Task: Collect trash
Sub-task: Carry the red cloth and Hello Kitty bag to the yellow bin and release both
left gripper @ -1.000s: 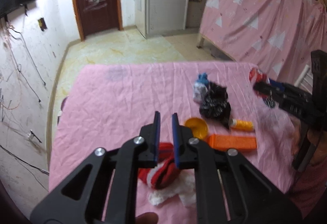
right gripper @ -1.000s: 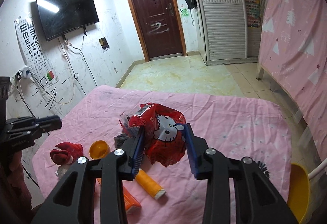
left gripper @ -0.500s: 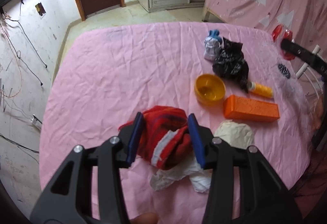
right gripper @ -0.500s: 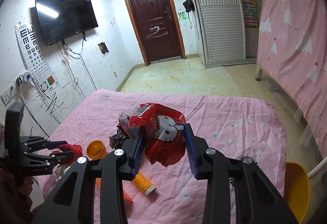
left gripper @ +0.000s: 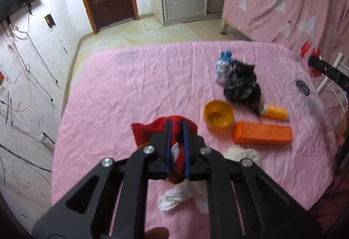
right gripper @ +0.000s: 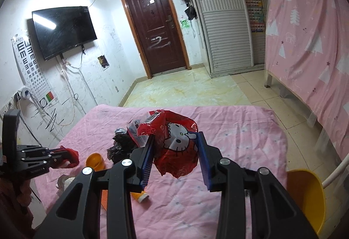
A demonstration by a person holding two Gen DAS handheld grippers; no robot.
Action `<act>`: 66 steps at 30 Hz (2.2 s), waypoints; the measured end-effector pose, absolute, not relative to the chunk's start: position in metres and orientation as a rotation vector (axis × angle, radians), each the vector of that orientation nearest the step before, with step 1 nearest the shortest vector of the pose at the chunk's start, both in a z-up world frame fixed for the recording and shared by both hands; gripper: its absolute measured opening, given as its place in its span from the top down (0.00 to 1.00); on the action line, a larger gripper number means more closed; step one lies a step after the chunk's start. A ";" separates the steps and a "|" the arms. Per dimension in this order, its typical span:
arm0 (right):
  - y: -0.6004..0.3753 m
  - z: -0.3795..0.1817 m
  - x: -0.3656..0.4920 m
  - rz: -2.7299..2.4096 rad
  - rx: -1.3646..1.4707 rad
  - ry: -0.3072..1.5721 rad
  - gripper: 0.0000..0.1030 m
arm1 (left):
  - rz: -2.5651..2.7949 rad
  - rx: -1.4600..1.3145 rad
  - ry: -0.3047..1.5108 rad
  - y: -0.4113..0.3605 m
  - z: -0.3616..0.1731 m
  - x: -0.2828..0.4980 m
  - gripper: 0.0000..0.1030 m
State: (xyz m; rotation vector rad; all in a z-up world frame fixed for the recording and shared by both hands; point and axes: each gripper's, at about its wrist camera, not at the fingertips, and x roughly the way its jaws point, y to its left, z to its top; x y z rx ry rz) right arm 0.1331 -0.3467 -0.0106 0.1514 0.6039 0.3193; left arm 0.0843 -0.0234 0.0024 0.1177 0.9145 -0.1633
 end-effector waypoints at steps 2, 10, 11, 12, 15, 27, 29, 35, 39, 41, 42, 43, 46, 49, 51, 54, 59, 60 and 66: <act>-0.357 -0.010 0.130 0.303 0.162 0.595 0.69 | -0.175 0.126 0.888 -0.031 0.013 0.085 0.92; -0.410 -0.007 0.109 0.211 0.225 0.552 0.69 | -0.277 0.161 0.799 -0.085 0.050 0.085 0.92; -0.416 -0.008 0.107 0.199 0.232 0.549 0.69 | -0.292 0.166 0.793 -0.092 0.052 0.085 0.92; -0.425 -0.008 0.103 0.183 0.242 0.543 0.69 | -0.308 0.172 0.788 -0.099 0.054 0.084 0.92; -0.445 -0.009 0.094 0.140 0.259 0.532 0.69 | -0.363 0.194 0.775 -0.128 0.059 0.081 0.92; -0.513 -0.028 0.066 0.003 0.331 0.502 0.69 | -0.569 0.220 0.749 -0.250 0.070 0.078 0.92; -0.522 -0.033 0.063 0.002 0.352 0.504 0.68 | -0.590 0.226 0.758 -0.270 0.068 0.080 0.92; -0.541 -0.043 0.061 -0.013 0.379 0.522 0.50 | -0.639 0.249 0.787 -0.328 0.058 0.085 0.92; -0.556 -0.045 0.055 -0.039 0.401 0.506 0.41 | -0.662 0.261 0.796 -0.355 0.054 0.085 0.92; -0.564 -0.045 0.049 -0.061 0.415 0.490 0.41 | -0.681 0.262 0.804 -0.367 0.052 0.084 0.92; -0.569 -0.044 0.046 -0.076 0.423 0.480 0.41 | -0.692 0.257 0.807 -0.372 0.051 0.084 0.92; -0.574 -0.044 0.044 -0.091 0.430 0.472 0.41 | -0.698 0.251 0.811 -0.375 0.051 0.084 0.89; -0.585 -0.042 0.033 -0.123 0.451 0.452 0.41 | -0.714 0.241 0.824 -0.386 0.050 0.085 0.81; -0.591 -0.040 0.025 -0.135 0.467 0.432 0.40 | -0.721 0.229 0.827 -0.391 0.050 0.085 0.61; -0.592 -0.037 0.024 -0.133 0.469 0.426 0.40 | -0.717 0.226 0.826 -0.390 0.050 0.084 0.60; -0.588 -0.035 0.026 -0.118 0.465 0.422 0.40 | -0.702 0.230 0.822 -0.387 0.051 0.081 0.60; -0.575 -0.031 0.031 -0.088 0.448 0.425 0.40 | -0.691 0.204 0.812 -0.371 0.059 0.078 0.60; -0.572 -0.031 0.032 -0.081 0.442 0.425 0.40 | -0.691 0.200 0.810 -0.369 0.060 0.078 0.60; -0.550 -0.024 0.035 -0.039 0.400 0.423 0.40 | -0.678 0.175 0.788 -0.348 0.070 0.071 0.60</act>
